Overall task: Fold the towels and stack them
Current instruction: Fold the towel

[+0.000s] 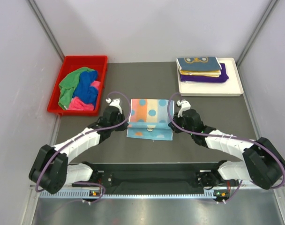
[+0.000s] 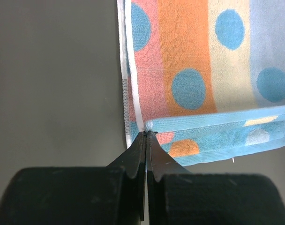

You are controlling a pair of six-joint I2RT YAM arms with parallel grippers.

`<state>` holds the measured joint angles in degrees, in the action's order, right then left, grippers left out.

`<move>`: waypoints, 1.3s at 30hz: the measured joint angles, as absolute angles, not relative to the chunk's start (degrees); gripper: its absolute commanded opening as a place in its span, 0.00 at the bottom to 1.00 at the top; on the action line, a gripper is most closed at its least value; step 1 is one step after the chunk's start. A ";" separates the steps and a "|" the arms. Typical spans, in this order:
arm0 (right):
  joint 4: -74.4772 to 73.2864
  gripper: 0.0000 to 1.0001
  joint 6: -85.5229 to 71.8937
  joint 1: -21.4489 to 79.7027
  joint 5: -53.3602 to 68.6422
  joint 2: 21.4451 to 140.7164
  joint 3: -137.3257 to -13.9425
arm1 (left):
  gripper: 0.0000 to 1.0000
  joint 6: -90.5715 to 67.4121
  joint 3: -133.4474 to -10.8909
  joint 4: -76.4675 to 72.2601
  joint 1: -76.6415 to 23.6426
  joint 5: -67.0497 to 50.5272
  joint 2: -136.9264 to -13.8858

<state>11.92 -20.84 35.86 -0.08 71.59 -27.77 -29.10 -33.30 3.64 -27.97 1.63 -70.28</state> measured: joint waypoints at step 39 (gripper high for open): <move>5.93 0.46 -26.37 38.79 -3.44 65.71 -24.43 | 0.29 -29.78 -32.60 13.23 -28.62 3.25 -62.83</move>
